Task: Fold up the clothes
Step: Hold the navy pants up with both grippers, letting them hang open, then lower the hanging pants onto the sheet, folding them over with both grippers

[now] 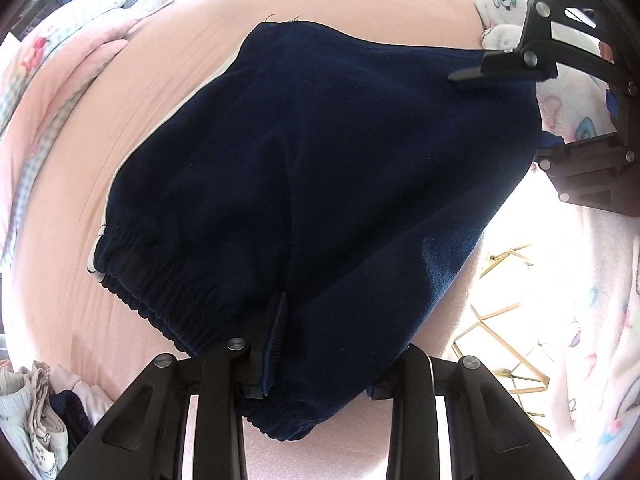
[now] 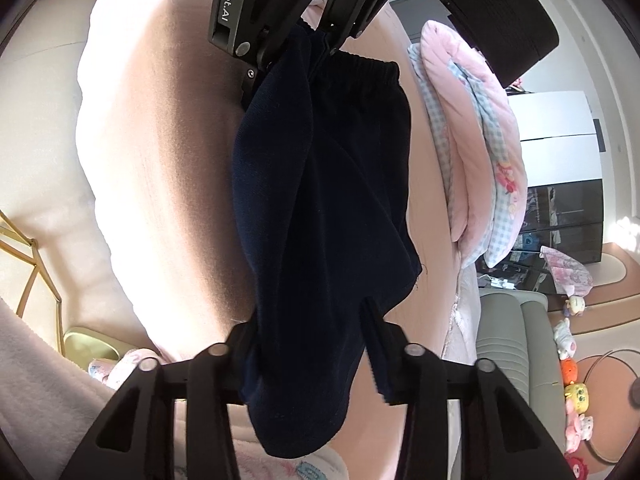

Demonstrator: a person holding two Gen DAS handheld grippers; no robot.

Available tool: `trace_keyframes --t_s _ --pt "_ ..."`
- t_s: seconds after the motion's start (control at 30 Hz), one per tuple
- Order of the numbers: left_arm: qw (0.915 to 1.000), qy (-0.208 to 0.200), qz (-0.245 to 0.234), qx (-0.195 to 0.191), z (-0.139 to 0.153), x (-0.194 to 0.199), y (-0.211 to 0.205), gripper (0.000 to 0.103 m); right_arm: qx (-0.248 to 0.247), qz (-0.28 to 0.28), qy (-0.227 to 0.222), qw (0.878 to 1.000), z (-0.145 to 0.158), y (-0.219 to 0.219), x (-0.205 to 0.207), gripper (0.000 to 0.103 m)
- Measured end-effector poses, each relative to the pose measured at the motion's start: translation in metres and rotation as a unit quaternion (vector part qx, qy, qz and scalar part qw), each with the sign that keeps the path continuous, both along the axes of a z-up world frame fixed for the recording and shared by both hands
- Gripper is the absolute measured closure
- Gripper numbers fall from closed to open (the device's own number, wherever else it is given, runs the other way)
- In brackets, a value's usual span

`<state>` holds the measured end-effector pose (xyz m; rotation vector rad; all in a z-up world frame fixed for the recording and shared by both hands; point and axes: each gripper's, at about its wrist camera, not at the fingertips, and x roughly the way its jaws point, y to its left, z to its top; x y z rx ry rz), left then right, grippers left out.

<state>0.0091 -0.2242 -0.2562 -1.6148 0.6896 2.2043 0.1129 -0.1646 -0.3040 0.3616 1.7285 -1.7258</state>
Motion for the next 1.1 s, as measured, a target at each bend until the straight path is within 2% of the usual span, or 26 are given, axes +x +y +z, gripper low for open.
trace_keyframes --t_s 0.07,0.27,0.43,0.8,0.97,1.1 --pt "0.9999 0.008 0.004 -0.007 -0.001 0.004 0.004 0.074 -0.004 -0.009 -0.023 1.000 0.000 0.000 -0.003 0.082" --pt "0.9987 0.029 0.034 -0.023 -0.005 0.015 0.015 0.074 -0.019 -0.033 -0.042 0.998 -0.005 -0.003 -0.010 0.082" --pt "0.9973 0.034 0.059 -0.029 -0.009 0.019 0.022 0.074 -0.036 -0.034 -0.076 0.996 -0.004 0.002 -0.015 0.082" --pt "0.9913 0.036 0.123 -0.031 -0.013 0.029 0.035 0.074 -0.022 -0.051 -0.139 0.989 0.005 -0.002 -0.021 0.083" --pt "0.9900 0.020 0.139 -0.006 -0.013 0.031 0.033 0.075 -0.048 -0.081 -0.207 0.974 0.016 0.000 -0.039 0.082" --pt "0.9839 -0.019 0.176 0.026 -0.008 0.022 0.027 0.074 -0.077 -0.121 -0.282 0.949 0.030 0.002 -0.062 0.083"
